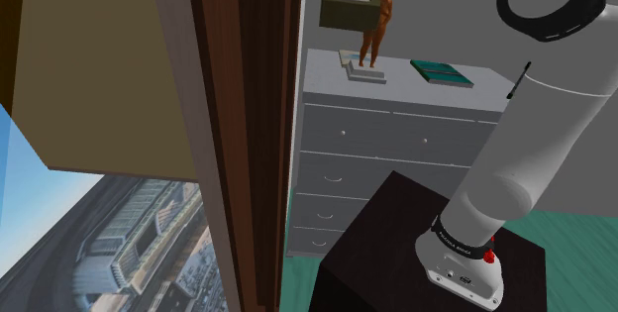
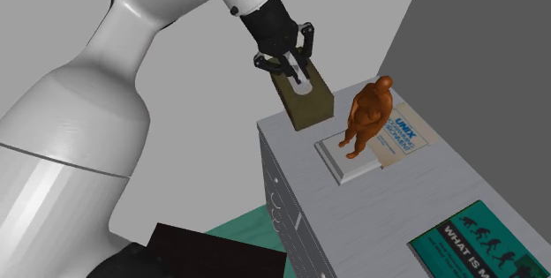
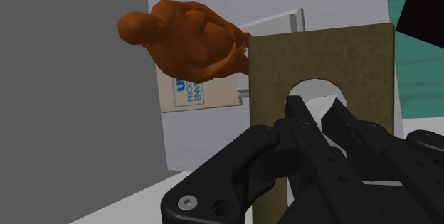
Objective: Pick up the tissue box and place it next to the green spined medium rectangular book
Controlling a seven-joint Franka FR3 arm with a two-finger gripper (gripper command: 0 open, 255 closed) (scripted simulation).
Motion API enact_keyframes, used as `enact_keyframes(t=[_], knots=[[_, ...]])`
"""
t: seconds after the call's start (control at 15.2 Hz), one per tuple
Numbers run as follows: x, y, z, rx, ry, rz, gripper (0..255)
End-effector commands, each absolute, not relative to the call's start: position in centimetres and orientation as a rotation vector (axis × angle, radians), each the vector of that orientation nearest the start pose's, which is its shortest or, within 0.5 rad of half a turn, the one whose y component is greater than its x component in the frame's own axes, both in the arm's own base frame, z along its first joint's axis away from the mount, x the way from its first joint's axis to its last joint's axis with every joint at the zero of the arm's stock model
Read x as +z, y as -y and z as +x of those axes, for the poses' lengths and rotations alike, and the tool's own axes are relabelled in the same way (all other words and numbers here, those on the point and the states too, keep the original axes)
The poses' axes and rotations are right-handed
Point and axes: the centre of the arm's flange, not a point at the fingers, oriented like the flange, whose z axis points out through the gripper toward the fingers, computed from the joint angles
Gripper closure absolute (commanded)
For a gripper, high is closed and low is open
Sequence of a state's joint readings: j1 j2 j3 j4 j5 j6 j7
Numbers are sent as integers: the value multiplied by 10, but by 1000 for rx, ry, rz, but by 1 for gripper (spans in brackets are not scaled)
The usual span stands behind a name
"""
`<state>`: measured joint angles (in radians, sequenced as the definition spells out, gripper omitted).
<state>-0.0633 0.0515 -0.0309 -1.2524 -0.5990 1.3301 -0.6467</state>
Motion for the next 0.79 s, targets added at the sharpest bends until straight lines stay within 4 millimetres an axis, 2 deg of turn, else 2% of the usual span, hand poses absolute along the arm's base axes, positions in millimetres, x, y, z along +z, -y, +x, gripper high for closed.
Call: enact_keyframes(t=[0.0, 0.13, 0.73], knots=[[752, 119, 524, -248, -510, 2529, 255], [758, 119, 524, -248, -510, 2529, 255], [759, 195, 433, -248, -510, 2529, 255]])
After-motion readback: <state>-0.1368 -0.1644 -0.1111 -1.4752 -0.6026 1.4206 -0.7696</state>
